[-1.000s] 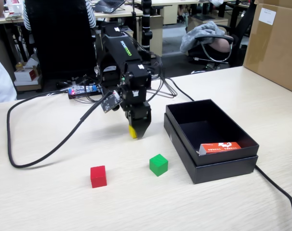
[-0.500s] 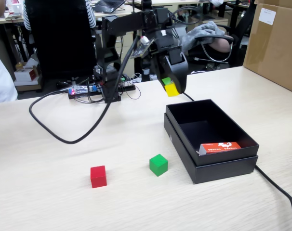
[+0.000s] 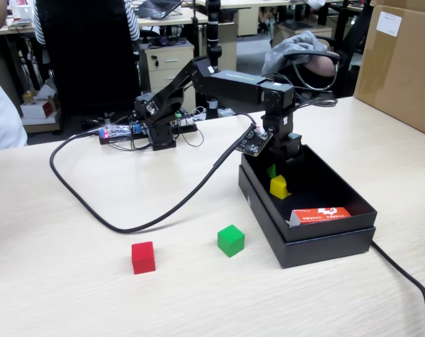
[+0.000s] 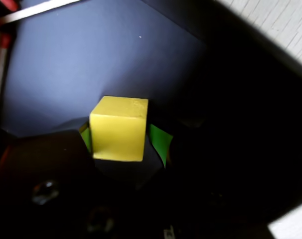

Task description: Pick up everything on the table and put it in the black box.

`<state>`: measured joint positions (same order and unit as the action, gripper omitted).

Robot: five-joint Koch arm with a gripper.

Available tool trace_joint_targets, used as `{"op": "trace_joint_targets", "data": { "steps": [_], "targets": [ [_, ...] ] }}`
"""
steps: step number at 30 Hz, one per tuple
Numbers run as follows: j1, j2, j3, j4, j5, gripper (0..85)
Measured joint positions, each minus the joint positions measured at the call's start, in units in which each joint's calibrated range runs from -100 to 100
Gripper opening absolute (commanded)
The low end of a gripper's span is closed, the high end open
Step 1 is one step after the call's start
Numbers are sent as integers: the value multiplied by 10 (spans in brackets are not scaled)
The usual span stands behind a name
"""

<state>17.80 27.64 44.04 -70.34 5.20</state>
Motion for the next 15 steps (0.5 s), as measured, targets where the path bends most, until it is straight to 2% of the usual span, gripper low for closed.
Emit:
{"op": "trace_joint_targets", "data": {
  "steps": [4,7,9,15],
  "targets": [
    [0,10,-1,0,0,374],
    [0,5,-1,0,1,380],
    [-1,-26,-16,1,4,416],
    [-19,-233,-103,0,6,457]
  ]
}}
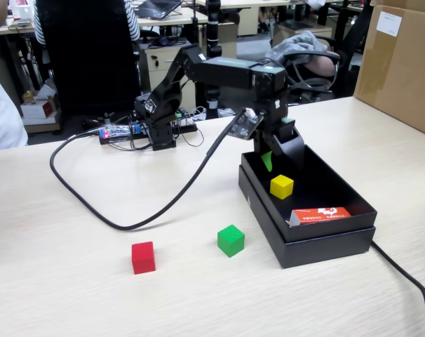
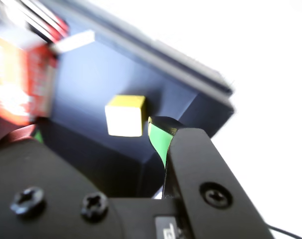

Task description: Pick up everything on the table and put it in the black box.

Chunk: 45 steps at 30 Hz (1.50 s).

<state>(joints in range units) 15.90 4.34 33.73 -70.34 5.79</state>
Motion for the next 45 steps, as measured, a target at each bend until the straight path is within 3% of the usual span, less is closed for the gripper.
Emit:
{"op": "trace_joint_targets", "data": {
  "steps": [8,14,20,29,45],
  "targets": [
    [-79,-223,-98,0,-14,495],
    [-153,-223,-156,13,-34,493],
    [-214,-128,-156,100,-56,485],
    [-245,65,-16,112,-68,477],
    [-252,255,99,112,-83,475]
  ]
}}
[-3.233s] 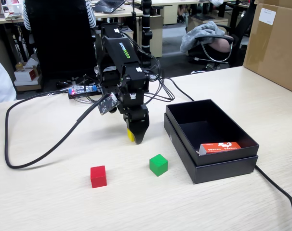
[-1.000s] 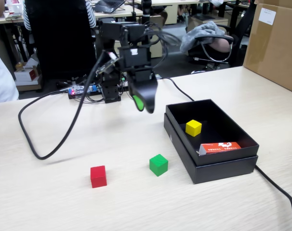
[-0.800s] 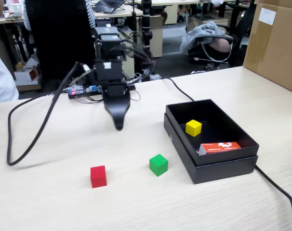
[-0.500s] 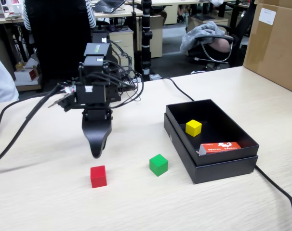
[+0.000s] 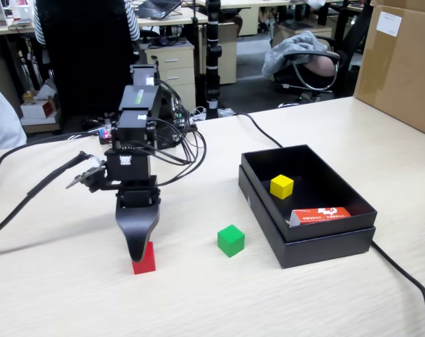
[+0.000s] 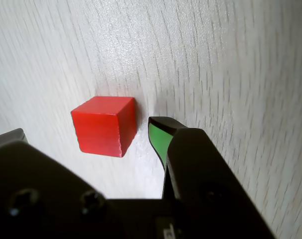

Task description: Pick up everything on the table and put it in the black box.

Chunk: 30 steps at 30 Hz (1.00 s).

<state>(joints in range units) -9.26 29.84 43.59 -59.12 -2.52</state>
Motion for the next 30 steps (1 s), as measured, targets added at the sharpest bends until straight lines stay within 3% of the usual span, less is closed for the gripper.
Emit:
{"op": "trace_joint_targets", "data": {
  "steps": [7,17,22,30],
  "targets": [
    [0,41,29,2,-10,428],
    [1,54,33,2,-29,28],
    [6,-1,-31,8,-33,25],
    [73,-374,-222,-6,-21,27]
  ]
}}
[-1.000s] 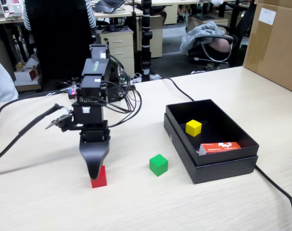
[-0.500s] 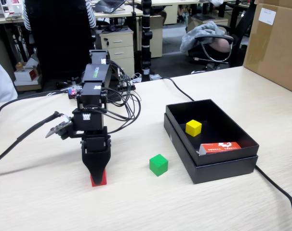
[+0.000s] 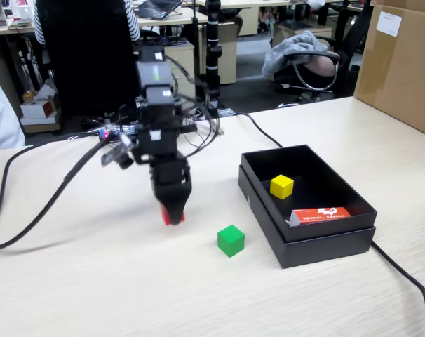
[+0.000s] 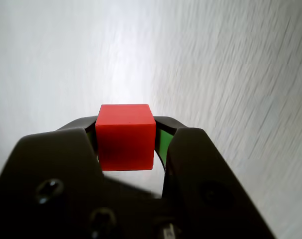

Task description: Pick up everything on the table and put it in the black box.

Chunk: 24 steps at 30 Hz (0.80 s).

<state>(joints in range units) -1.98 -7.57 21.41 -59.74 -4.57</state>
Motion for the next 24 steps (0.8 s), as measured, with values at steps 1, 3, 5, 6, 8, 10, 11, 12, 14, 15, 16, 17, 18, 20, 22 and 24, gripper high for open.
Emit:
{"op": "trace_joint_targets", "data": {
  "steps": [1,3,5,6,8,10,11,12,14,15,16,17,18,20,22,24],
  "targets": [
    [1,-4,0,-1,0,27],
    [52,-119,-6,-26,17,27],
    [104,-164,-5,-31,24,28],
    [105,-164,-5,-31,24,28],
    [143,-162,17,-38,28,29],
    [173,-139,45,-58,33,31],
    [184,-118,64,-67,37,31],
    [193,-97,77,-74,41,31],
    [207,-48,79,-74,50,32],
    [211,-22,79,-74,54,36],
    [215,28,79,-74,62,109],
    [215,31,79,-74,62,126],
    [216,54,79,-74,64,137],
    [218,106,100,-76,70,137],
    [218,140,117,-77,74,137],
    [218,163,133,-78,79,137]
  ]
}}
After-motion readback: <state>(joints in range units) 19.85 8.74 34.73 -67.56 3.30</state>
